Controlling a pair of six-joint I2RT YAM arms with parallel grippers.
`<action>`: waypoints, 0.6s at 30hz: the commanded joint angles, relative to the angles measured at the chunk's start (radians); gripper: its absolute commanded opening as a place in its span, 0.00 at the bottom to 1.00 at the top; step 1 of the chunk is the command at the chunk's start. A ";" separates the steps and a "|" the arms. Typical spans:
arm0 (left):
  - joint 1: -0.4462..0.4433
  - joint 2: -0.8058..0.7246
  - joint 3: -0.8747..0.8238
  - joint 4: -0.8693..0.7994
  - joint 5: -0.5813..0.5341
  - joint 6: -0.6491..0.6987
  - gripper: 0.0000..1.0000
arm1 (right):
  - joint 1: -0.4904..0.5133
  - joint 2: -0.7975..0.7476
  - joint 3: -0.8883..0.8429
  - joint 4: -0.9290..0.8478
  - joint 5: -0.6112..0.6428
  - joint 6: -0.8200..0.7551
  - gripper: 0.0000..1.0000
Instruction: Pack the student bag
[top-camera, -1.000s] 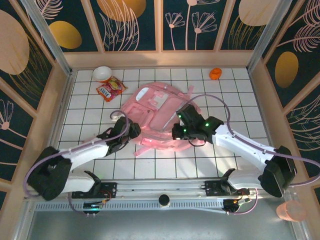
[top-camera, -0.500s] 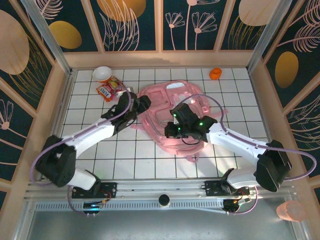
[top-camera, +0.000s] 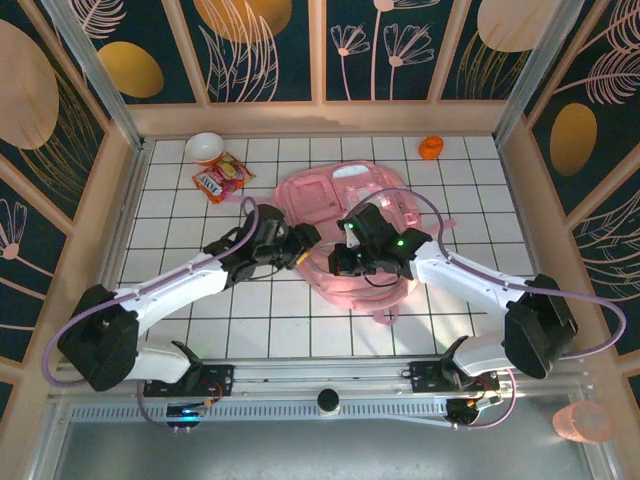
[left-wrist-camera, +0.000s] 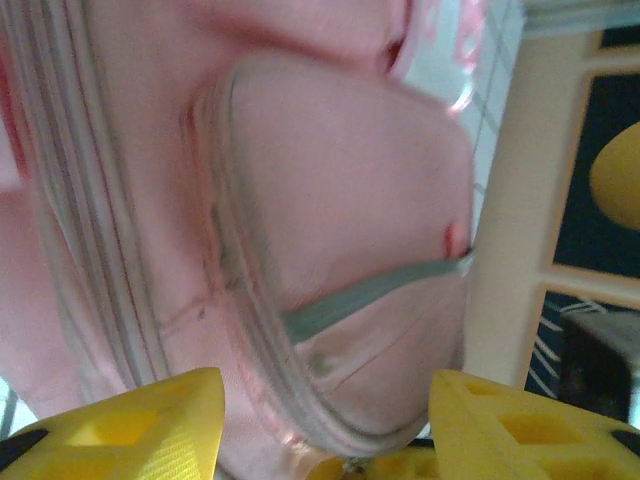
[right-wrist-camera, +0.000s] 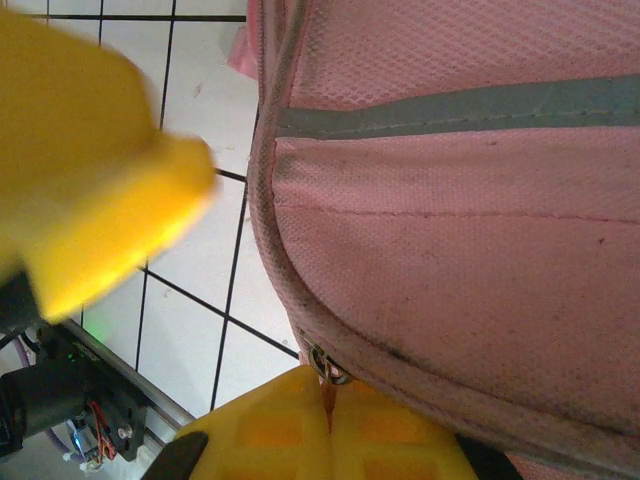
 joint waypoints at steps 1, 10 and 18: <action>-0.023 0.031 0.031 0.026 0.087 -0.098 0.55 | -0.008 0.007 0.036 0.051 -0.006 -0.022 0.00; -0.028 0.089 0.058 0.089 0.038 -0.130 0.09 | -0.009 -0.003 0.032 0.007 0.000 -0.045 0.00; 0.041 0.037 0.053 -0.043 -0.030 -0.003 0.00 | -0.185 -0.078 0.038 -0.257 0.072 -0.151 0.00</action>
